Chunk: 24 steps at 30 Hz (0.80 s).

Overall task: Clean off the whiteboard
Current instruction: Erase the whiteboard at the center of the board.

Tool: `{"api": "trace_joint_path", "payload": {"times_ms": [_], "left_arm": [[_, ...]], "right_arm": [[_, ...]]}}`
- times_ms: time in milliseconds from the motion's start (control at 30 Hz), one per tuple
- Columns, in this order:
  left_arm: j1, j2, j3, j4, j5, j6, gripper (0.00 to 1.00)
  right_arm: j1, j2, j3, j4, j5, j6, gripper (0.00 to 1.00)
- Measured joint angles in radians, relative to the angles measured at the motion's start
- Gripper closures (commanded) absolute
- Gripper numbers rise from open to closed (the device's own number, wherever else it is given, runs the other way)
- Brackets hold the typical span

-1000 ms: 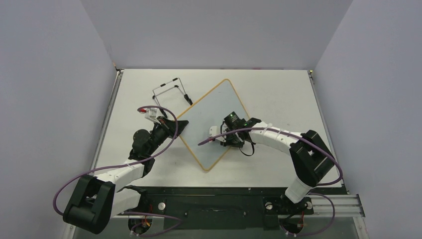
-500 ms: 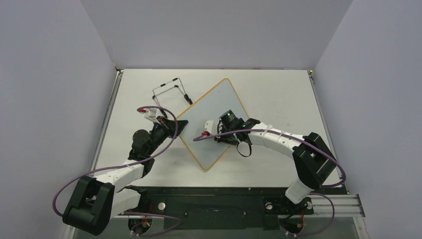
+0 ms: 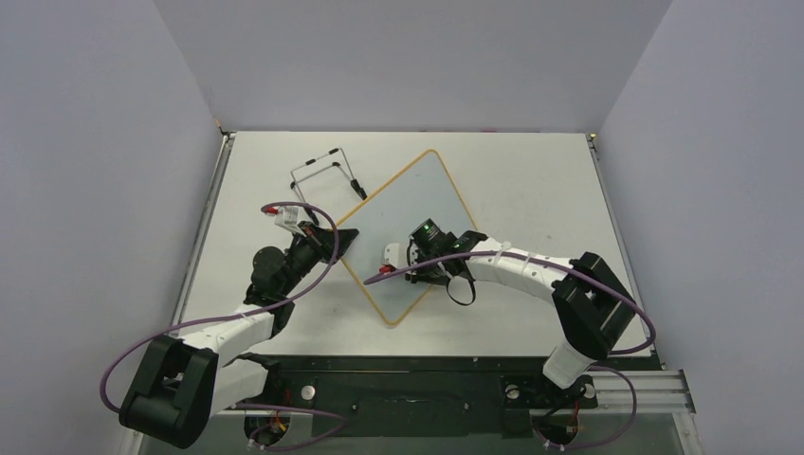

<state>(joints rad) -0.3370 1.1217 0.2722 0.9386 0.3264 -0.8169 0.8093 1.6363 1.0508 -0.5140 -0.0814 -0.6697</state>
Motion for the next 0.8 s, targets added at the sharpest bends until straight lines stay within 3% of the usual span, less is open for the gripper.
{"api": "trace_joint_path", "payload": {"times_ms": [200,567,800], "left_arm": [[0.000,-0.008,0.000,-0.007,0.000,0.003,1.00],[0.002,-0.008,0.000,-0.007,-0.002,0.005,1.00],[0.005,-0.008,0.000,-0.006,-0.001,0.006,1.00]], "right_arm": [[0.039,0.000,0.002,-0.018,-0.024,0.001,1.00],[-0.117,0.035,0.015,-0.012,-0.002,0.011,1.00],[-0.012,0.036,0.027,-0.034,0.014,0.029,1.00]]}}
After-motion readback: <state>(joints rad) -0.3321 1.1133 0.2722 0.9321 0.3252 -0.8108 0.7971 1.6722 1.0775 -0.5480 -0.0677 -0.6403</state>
